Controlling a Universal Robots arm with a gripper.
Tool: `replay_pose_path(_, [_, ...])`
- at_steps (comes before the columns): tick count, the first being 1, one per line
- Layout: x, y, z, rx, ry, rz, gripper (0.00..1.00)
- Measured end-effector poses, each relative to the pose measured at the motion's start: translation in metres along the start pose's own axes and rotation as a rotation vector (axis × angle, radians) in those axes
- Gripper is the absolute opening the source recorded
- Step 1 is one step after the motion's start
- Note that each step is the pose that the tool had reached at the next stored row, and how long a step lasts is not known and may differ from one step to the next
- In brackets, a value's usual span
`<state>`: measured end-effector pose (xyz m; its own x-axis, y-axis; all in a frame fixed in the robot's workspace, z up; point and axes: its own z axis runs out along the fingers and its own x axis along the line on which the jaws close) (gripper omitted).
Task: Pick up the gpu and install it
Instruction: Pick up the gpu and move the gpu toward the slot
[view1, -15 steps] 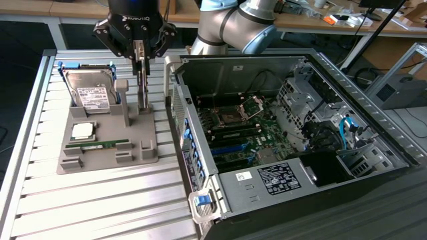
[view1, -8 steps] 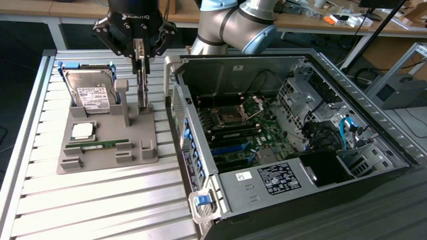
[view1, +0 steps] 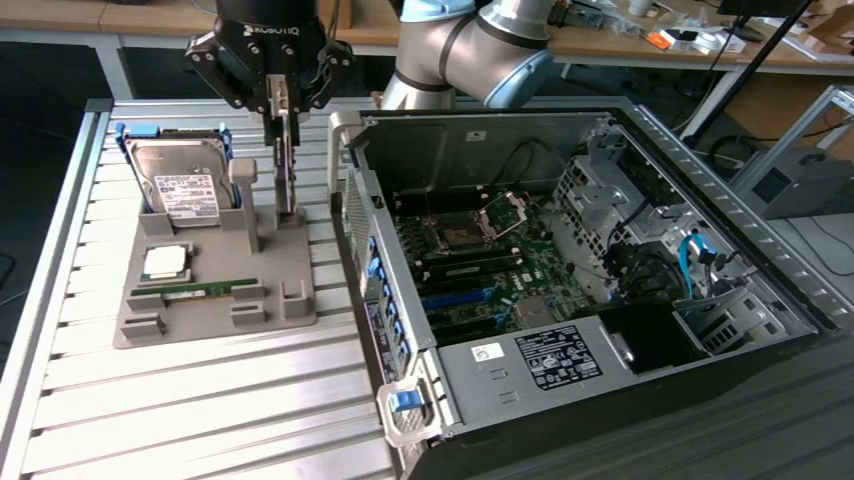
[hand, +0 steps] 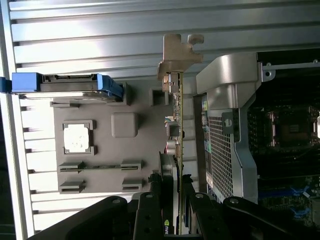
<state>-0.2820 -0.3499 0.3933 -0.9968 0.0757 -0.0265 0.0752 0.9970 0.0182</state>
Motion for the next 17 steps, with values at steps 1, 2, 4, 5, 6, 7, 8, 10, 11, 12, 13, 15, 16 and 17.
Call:
replay_pose_path(1, [0.0000, 0.0000, -0.0003, -0.0002, 0.0000, 0.000, 0.27])
replay_pose_path(2, [0.0000, 0.0000, -0.0006, -0.0004, 0.0000, 0.000, 0.27])
replay_pose_path(4, [-0.0001, 0.0000, -0.0012, -0.0007, 0.0000, 0.000, 0.27])
replay_pose_path(5, [0.0000, 0.0000, -0.0015, -0.0009, 0.0000, 0.000, 0.27])
replay_pose_path(6, [0.0000, 0.0000, -0.0018, -0.0010, 0.0000, 0.000, 0.27])
replay_pose_path(7, [-0.0001, 0.0000, -0.0020, -0.0012, 0.0001, 0.000, 0.27])
replay_pose_path(8, [-0.0001, 0.0000, -0.0024, -0.0014, 0.0001, 0.000, 0.27])
replay_pose_path(10, [-0.0001, 0.0000, -0.0029, -0.0017, 0.0001, 0.000, 0.27])
replay_pose_path(11, [-0.0001, 0.0001, -0.0033, -0.0020, 0.0001, 0.000, 0.27])
replay_pose_path(12, [-0.0001, 0.0001, -0.0036, -0.0022, 0.0002, 0.000, 0.27])
replay_pose_path(13, [-0.0001, 0.0001, -0.0039, -0.0024, 0.0001, 0.000, 0.27])
replay_pose_path(15, [-0.0001, 0.0001, -0.0045, -0.0027, 0.0003, 0.000, 0.27])
replay_pose_path(16, [-0.0001, 0.0001, -0.0048, -0.0030, 0.0002, 0.000, 0.27])
replay_pose_path(17, [-0.0002, 0.0001, -0.0051, -0.0031, 0.0003, 0.000, 0.27])
